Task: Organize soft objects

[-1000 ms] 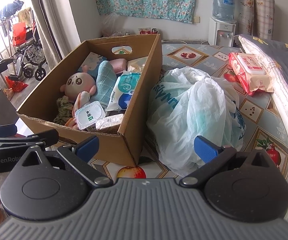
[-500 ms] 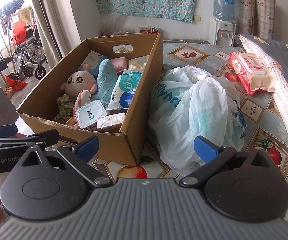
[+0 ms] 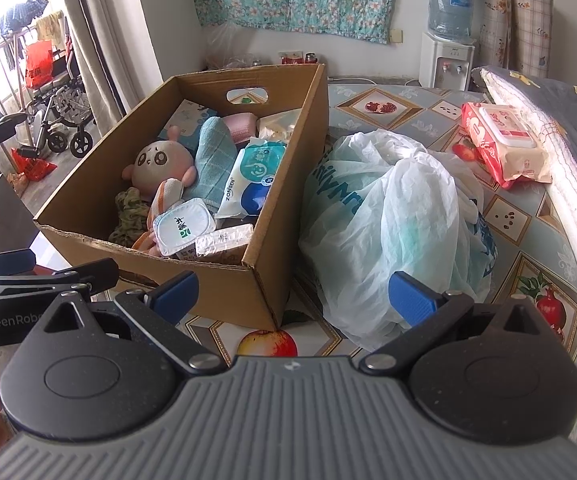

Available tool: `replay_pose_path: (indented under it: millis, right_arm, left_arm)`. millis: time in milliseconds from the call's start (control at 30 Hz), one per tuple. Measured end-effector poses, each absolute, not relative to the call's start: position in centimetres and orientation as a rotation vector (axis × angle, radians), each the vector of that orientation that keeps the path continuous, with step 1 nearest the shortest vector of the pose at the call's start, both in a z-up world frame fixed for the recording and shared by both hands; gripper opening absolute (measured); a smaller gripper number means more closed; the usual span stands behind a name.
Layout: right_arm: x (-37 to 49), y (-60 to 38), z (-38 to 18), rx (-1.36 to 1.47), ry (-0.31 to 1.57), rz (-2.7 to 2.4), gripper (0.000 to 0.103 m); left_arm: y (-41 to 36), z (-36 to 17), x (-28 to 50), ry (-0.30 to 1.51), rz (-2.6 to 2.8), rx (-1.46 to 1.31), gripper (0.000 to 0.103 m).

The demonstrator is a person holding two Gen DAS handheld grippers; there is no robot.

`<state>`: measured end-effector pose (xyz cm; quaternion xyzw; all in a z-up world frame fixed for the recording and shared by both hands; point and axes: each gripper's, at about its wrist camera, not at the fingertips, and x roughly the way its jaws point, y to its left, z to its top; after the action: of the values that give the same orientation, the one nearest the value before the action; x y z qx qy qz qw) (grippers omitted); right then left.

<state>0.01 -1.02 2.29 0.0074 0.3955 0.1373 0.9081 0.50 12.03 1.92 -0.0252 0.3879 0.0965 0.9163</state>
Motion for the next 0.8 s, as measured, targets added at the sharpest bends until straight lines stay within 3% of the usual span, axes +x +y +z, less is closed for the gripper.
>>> replay_pose_path:
  millis: [800]
  right_arm:
    - [0.01, -1.03, 2.19, 0.015, 0.818, 0.285, 0.102]
  left_arm:
    - [11.99, 1.89, 0.43, 0.801, 0.198, -0.054, 0.100]
